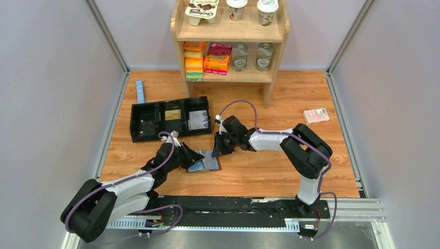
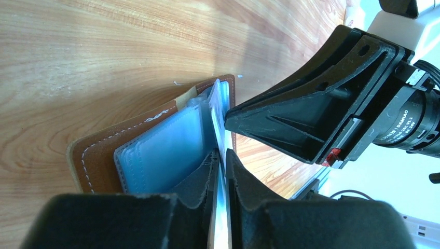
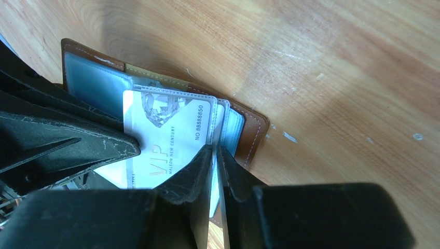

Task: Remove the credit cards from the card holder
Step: Remove the credit card from the card holder.

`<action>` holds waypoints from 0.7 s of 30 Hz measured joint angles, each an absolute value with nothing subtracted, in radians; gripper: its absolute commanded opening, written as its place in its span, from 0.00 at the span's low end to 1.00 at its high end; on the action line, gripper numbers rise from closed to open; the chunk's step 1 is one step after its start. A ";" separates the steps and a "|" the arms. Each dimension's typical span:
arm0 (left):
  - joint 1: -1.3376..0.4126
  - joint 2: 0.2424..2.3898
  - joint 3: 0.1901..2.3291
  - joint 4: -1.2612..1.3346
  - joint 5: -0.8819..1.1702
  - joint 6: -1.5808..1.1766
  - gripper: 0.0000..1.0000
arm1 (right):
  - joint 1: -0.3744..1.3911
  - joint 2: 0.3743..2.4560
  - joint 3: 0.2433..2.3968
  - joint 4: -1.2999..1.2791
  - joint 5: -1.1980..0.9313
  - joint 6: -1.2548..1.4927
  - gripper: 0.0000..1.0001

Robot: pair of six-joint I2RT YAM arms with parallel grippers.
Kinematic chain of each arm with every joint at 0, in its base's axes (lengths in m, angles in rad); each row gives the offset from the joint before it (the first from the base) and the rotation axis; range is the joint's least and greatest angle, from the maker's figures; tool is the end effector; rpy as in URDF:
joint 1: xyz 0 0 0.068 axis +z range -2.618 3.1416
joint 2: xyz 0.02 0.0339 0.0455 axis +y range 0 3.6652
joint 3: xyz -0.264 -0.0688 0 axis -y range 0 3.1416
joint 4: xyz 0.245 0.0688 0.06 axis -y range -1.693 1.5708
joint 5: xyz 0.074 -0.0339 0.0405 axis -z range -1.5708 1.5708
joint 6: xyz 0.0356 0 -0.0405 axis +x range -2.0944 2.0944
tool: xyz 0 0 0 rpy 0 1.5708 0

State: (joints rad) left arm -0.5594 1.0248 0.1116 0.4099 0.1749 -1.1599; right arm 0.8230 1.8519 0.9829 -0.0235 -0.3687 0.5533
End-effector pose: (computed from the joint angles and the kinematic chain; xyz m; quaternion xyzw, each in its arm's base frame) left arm 0.1456 -0.0985 0.1293 -0.2112 0.8324 -0.4331 0.2738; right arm 0.2385 0.2760 0.1353 -0.1851 0.9104 0.3412 0.1428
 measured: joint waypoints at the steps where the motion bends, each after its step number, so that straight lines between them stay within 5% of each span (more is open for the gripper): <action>1: -0.559 1.023 0.111 0.406 0.174 -1.158 0.09 | 0.823 1.852 0.983 -0.023 -0.369 0.553 0.17; 4: -0.560 0.988 0.111 0.366 0.167 -1.155 0.00 | 0.823 1.853 0.983 -0.022 -0.369 0.554 0.16; 21: -0.568 0.683 0.197 -0.162 0.055 -1.093 0.00 | 0.823 1.886 1.003 0.000 -0.387 0.589 0.14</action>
State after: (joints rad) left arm -0.5678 0.6834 0.1967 -0.1616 0.0547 -1.0927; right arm 0.8234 1.8862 1.0027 0.0002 -0.3874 0.5888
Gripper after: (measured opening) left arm 0.006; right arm 0.135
